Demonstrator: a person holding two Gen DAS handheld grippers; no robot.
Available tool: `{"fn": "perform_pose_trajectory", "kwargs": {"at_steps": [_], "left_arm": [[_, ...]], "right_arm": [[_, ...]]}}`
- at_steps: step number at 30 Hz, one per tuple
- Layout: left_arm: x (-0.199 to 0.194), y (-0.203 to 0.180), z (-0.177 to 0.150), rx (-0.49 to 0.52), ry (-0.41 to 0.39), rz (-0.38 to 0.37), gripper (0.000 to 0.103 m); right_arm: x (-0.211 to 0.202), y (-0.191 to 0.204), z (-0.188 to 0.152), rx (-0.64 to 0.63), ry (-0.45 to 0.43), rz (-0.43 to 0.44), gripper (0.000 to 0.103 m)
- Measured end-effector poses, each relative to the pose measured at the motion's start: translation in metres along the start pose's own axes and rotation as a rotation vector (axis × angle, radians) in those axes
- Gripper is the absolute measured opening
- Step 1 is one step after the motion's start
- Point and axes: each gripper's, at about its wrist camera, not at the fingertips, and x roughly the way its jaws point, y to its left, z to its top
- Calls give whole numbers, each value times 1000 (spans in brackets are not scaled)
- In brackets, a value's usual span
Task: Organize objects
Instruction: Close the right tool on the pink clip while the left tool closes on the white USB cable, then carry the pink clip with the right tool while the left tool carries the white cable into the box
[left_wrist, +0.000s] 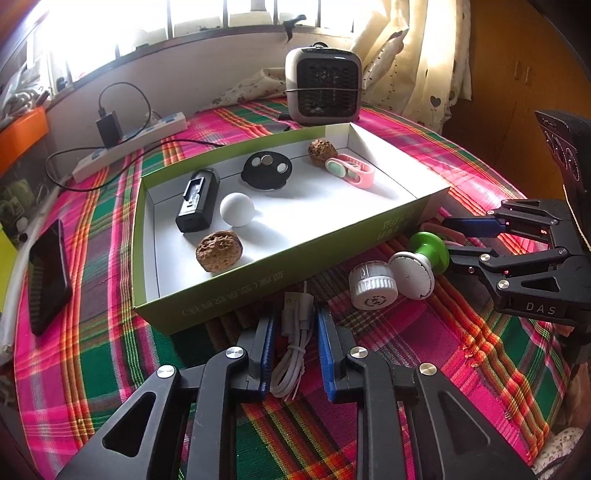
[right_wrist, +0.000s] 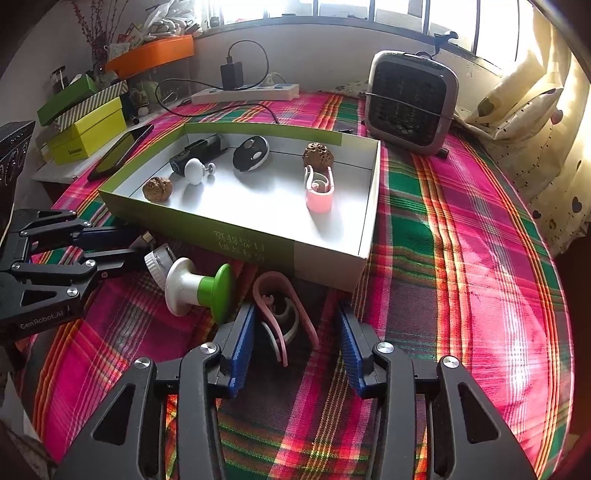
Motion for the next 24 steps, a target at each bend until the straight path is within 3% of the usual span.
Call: {"fn": "perform_pose_trajectory", "kwargs": {"at_steps": [10, 24], "left_arm": [[-1, 0, -1, 0, 0, 3, 17], [-3, 0, -2, -5, 0, 12, 17]], "right_arm": [[0, 5, 0, -24, -3, 12, 25], [0, 6, 0, -26, -4, 9, 25]]}}
